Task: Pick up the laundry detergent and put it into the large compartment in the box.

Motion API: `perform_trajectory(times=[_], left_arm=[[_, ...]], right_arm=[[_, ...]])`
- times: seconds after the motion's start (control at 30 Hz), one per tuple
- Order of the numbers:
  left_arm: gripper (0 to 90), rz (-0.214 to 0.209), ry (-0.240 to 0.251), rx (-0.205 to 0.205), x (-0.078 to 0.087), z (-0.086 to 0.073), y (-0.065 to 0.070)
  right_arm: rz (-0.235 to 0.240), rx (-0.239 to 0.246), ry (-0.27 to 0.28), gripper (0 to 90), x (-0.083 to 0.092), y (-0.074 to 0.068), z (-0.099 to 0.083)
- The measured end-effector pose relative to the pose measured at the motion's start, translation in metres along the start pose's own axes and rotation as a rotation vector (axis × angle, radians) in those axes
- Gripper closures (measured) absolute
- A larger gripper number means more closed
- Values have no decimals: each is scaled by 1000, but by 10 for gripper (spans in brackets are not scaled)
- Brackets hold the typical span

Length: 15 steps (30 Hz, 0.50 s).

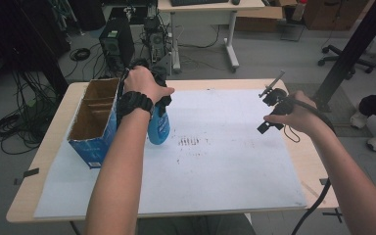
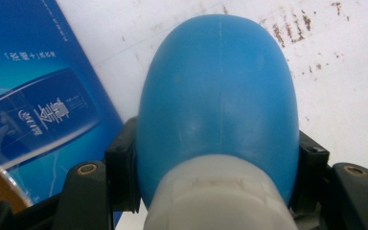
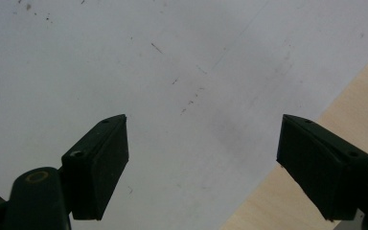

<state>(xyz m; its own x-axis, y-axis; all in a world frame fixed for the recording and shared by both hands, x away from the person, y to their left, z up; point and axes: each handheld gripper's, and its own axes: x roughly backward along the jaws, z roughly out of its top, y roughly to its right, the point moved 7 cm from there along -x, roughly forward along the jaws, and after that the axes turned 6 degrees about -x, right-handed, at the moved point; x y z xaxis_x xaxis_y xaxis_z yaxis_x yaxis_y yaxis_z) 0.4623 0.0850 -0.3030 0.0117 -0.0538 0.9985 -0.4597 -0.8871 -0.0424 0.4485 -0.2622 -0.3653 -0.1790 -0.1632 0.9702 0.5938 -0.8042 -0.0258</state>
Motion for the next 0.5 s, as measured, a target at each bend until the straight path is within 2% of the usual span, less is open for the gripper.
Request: perform_trajectory(times=[0.5], left_arm=[[378, -6, 5, 7, 29, -6, -1]], right_arm=[[0, 2, -4, 185, 1, -2, 0]])
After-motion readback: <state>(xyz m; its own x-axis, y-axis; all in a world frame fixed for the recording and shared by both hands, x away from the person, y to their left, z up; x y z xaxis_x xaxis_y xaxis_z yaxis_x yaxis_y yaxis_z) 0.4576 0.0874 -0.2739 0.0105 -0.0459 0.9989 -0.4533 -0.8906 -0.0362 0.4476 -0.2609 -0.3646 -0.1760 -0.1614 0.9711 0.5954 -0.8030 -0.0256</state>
